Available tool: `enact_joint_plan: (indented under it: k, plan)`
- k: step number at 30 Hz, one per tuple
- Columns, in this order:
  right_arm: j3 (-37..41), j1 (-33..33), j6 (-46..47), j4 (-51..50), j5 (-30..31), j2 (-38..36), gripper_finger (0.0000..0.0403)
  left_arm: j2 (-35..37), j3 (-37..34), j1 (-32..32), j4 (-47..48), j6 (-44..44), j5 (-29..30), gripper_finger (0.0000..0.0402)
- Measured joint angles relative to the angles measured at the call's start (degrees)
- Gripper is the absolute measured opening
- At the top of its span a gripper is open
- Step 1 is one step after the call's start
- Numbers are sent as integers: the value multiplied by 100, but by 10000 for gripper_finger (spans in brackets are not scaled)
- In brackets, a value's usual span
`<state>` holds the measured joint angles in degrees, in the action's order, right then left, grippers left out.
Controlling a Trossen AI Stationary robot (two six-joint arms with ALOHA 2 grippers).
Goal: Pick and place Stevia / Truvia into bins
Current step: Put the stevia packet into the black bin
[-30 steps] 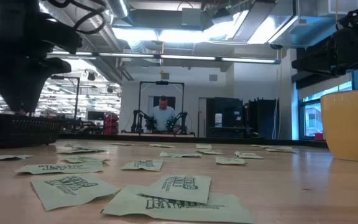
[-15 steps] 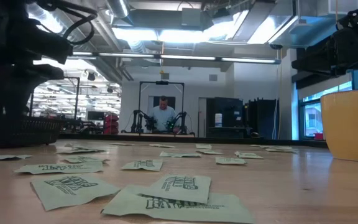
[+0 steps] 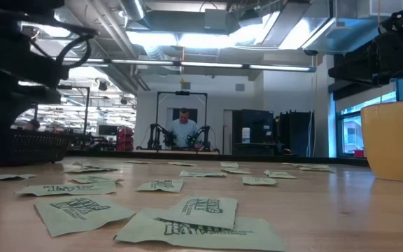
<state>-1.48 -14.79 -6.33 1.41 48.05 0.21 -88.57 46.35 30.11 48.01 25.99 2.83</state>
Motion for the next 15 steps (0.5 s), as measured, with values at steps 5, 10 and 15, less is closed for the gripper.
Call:
enact_joint_plan:
  k: [5,10,15]
  plan:
    - [0,0,2,0,0,0,90,-273,-3,0,3,-192,4,112]
    - [0,-2,2,0,0,0,90,-513,24,28,41,-187,6,115]
    - [-1,-2,2,2,0,0,90,-563,26,35,39,-193,14,113]
